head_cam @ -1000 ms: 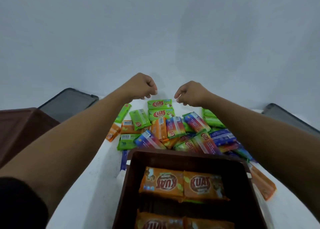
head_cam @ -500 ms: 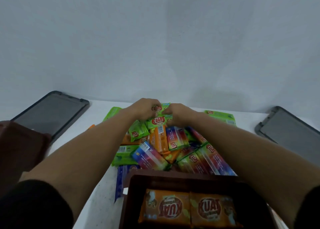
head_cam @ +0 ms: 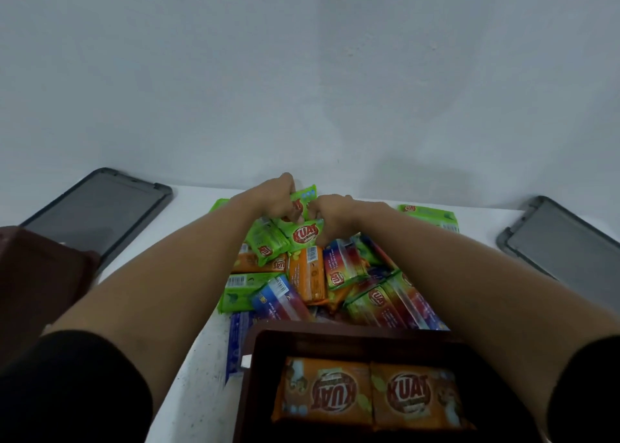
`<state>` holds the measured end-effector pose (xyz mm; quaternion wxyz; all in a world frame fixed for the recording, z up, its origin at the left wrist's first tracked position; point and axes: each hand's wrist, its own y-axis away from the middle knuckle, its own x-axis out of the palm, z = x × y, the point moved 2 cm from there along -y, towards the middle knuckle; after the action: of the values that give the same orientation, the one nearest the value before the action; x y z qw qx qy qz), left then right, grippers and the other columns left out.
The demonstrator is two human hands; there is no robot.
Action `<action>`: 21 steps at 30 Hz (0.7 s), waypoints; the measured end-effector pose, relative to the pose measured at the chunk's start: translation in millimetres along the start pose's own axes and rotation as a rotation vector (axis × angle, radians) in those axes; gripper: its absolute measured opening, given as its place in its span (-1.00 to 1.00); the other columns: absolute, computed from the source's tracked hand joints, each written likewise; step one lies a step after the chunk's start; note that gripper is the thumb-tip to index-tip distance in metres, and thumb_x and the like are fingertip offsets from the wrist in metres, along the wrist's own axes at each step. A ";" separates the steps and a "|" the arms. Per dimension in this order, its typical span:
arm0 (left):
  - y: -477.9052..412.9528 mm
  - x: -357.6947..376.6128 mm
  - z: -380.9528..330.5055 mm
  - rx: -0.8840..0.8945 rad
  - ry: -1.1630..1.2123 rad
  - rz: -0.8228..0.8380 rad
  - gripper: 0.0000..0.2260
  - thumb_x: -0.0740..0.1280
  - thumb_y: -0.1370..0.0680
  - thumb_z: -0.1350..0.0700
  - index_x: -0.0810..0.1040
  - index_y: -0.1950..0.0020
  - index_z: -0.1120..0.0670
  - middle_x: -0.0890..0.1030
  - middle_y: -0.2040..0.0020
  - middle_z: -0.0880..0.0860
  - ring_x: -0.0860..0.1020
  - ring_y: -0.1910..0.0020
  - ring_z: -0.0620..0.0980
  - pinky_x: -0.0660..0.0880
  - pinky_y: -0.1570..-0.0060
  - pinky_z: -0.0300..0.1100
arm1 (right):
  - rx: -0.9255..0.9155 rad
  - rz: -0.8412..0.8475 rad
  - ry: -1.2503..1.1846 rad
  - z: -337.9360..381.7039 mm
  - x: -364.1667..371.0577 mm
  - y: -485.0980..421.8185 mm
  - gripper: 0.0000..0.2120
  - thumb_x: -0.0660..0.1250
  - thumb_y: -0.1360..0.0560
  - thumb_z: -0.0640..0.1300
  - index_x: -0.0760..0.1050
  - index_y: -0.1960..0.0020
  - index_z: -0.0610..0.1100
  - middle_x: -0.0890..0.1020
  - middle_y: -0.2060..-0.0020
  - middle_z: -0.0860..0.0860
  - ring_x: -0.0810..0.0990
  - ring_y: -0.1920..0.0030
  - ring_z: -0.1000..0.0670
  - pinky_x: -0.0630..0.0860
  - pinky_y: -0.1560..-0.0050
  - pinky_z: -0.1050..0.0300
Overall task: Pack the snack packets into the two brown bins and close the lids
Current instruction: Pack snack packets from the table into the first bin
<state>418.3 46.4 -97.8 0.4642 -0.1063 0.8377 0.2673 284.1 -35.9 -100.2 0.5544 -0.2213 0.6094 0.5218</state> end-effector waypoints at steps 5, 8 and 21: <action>12.5 2.7 4.7 0.041 0.037 -0.038 -0.62 0.36 -0.58 0.11 0.28 -0.30 0.12 0.57 0.02 0.17 0.54 0.10 0.11 0.46 0.21 -0.03 | -0.019 0.003 0.138 4.3 -5.3 7.2 -0.31 0.53 -0.34 0.15 0.41 -0.38 -0.06 0.44 -0.18 -0.10 0.44 -0.20 -0.13 0.40 -0.14 -0.03; 26.6 2.2 10.4 0.035 0.057 -0.107 -0.53 0.31 -0.55 -0.06 0.24 -0.37 0.03 0.59 -0.02 0.10 0.58 -0.03 0.17 0.49 -0.18 0.15 | -0.029 -0.011 0.072 1.9 -8.3 13.9 -0.60 0.50 -0.40 -0.01 0.56 -0.19 -0.11 0.52 -0.04 -0.07 0.54 -0.11 -0.13 0.37 0.04 0.05; 107.7 -38.9 -15.4 0.187 -0.171 -0.234 -0.30 0.56 -0.36 -0.17 0.30 -0.35 -0.04 0.61 -0.01 0.06 0.56 0.07 0.13 0.47 0.07 -0.02 | 0.033 -0.202 -0.214 -6.0 -46.8 106.5 -0.32 0.56 -0.32 0.15 0.34 -0.29 -0.05 0.58 -0.04 -0.04 0.57 0.01 -0.08 0.54 0.08 0.05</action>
<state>382.6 125.2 -21.1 0.5695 -0.1362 0.7983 0.1405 204.5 -17.6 -17.2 0.6695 -0.2155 0.5300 0.4738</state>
